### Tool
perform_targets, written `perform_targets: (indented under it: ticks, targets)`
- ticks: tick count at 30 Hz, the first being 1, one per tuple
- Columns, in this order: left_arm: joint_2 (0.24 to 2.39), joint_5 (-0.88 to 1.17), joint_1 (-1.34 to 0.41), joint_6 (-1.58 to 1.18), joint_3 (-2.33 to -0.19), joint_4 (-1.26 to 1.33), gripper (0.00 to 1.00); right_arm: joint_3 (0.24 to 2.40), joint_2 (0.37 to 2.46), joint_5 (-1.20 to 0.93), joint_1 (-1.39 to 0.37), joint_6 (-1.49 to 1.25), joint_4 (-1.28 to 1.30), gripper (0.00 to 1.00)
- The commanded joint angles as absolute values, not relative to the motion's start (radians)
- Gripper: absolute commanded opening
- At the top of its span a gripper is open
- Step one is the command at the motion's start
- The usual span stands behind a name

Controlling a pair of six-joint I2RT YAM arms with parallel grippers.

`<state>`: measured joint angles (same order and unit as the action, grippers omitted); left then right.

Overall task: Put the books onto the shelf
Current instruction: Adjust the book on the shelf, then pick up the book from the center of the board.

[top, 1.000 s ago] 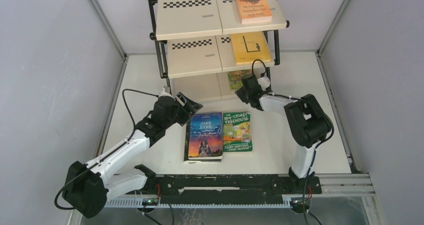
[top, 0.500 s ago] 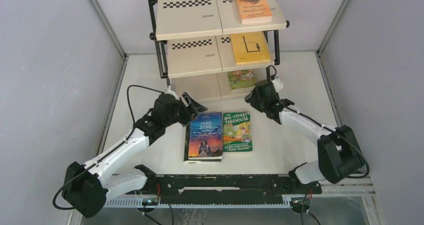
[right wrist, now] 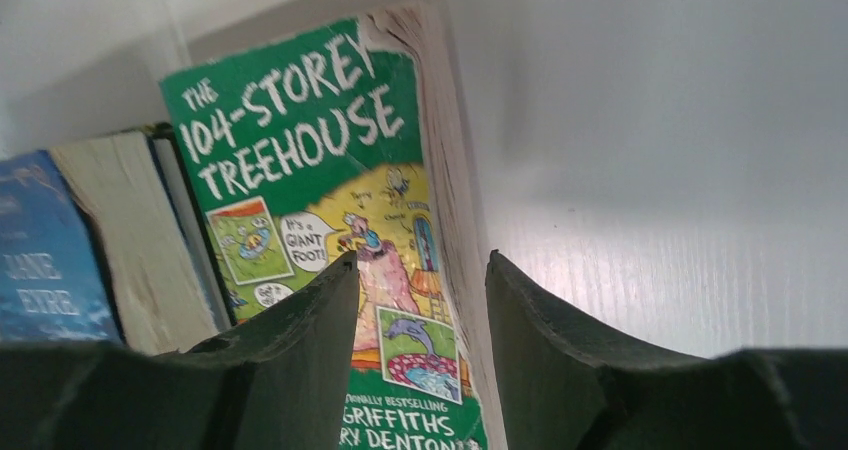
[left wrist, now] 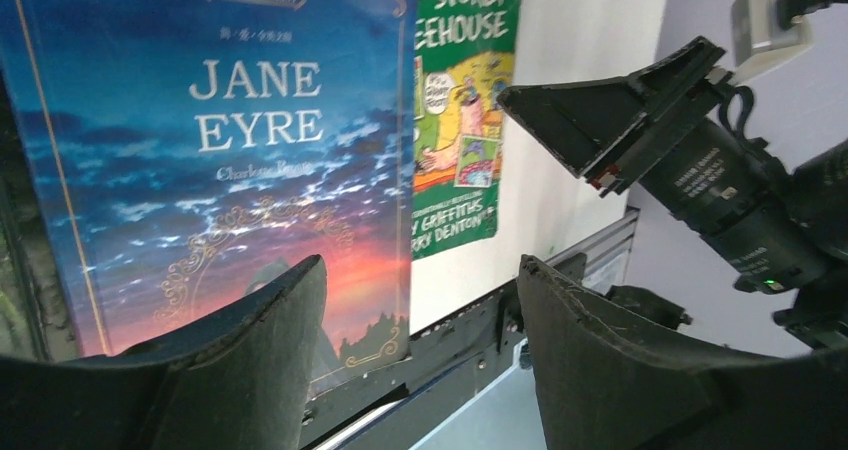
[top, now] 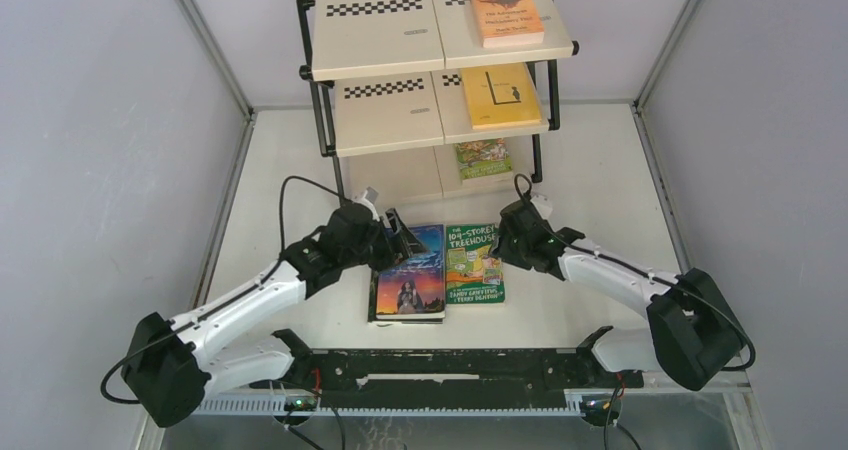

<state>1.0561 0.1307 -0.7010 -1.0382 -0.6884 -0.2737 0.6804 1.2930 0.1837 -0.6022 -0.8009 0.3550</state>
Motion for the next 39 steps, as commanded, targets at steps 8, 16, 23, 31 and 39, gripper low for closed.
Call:
perform_targets:
  ticks: [8, 16, 23, 31, 39]
  targets:
    - [1.137, 0.074, -0.752, -1.027, -0.629, -0.310, 0.74, 0.655, 1.348, 0.157, -0.643, -0.798, 0.331, 0.57]
    - [1.231, 0.067, -0.766, -1.029, -0.605, -0.306, 0.73, 0.639, 1.397, -0.002, -0.643, -0.767, 0.246, 0.57]
    - [1.258, 0.070, -0.767, -1.022, -0.594, -0.301, 0.73, 0.573, 1.330, -0.154, -0.637, -0.785, 0.125, 0.56]
    - [1.296, 0.079, -0.767, -1.017, -0.574, -0.284, 0.74, 0.557, 1.233, -0.305, -0.623, -0.828, 0.012, 0.54]
    - [1.314, 0.084, -0.767, -1.014, -0.568, -0.273, 0.73, 0.556, 1.242, -0.391, -0.627, -0.870, -0.080, 0.53]
